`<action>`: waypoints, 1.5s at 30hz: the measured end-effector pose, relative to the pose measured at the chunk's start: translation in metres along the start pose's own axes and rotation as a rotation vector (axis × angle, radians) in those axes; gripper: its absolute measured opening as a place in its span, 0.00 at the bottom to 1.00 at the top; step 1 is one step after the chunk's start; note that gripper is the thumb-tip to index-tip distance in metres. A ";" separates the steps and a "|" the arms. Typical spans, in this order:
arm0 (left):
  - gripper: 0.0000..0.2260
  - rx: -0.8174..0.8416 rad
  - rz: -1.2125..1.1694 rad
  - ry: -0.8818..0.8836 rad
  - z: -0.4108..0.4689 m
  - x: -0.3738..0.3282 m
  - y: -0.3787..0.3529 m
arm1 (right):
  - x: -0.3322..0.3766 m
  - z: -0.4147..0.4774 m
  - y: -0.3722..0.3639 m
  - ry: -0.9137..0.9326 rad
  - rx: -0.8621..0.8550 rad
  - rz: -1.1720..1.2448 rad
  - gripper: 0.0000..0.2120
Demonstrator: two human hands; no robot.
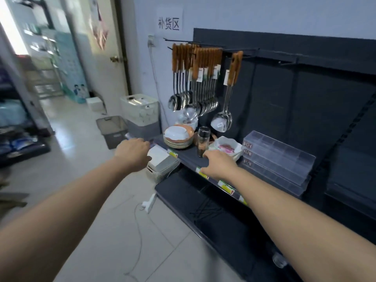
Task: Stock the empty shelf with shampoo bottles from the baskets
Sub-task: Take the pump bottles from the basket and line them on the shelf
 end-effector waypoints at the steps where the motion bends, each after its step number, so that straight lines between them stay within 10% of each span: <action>1: 0.18 0.008 -0.005 0.026 0.007 0.017 -0.003 | 0.014 0.014 0.002 0.030 0.000 0.010 0.22; 5: 0.16 -0.029 0.022 0.183 0.068 0.136 -0.010 | 0.108 0.132 0.021 0.161 0.014 0.027 0.25; 45: 0.13 0.024 -0.010 0.337 0.495 0.451 -0.083 | 0.279 0.704 0.041 0.306 0.020 -0.114 0.23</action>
Point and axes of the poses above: each hand's wrist, its own z-axis towards the middle knuckle, its own y-axis out of the back of the hand, x = y × z, the point moved 7 cm from there along z, towards the middle knuckle, and after that the axes turned 9 degrees about -z, right-handed, at the moved point
